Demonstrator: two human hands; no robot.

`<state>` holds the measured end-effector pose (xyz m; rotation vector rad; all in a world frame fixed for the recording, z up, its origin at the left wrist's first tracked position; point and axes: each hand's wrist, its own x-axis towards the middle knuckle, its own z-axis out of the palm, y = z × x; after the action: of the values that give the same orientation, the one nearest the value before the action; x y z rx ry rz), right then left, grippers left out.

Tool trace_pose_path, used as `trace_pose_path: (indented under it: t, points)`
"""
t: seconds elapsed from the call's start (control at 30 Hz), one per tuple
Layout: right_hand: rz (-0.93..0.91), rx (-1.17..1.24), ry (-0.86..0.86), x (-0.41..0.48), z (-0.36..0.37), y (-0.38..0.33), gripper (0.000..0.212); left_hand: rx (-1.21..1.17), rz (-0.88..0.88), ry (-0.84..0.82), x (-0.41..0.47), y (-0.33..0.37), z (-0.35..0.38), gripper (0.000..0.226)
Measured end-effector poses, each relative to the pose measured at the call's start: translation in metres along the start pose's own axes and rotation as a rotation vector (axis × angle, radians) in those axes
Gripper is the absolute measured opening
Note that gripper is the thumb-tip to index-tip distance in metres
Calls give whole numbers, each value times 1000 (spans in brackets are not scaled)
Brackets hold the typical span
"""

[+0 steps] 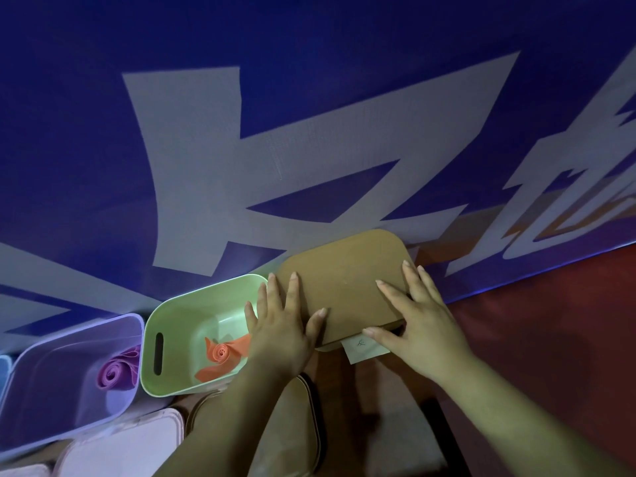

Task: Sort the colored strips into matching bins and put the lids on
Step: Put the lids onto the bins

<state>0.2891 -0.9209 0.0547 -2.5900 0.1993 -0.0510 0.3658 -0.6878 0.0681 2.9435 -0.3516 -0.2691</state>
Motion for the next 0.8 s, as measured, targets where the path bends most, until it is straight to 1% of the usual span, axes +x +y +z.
trace_pose_path:
  t: [0.23, 0.37, 0.47, 0.57, 0.7, 0.8]
  points:
    - [-2, -64, -103, 1, -9, 4, 84, 46, -2, -54, 0, 1, 0, 81]
    - [7, -46, -106, 2, -9, 4, 79, 46, -13, -68, 1, 2, -1, 80]
    - [26, -72, -117, 4, -16, 0, 78, 65, -18, -75, 0, 4, -3, 81]
    - [40, -133, -105, 25, -27, -5, 75, 67, -15, -83, 0, 5, -5, 81]
    - [34, -149, -167, 52, -23, -10, 81, 63, -8, -87, -2, 3, -5, 81]
    - [52, -161, -146, 54, -19, -9, 81, 69, 19, -70, -2, 1, -4, 82]
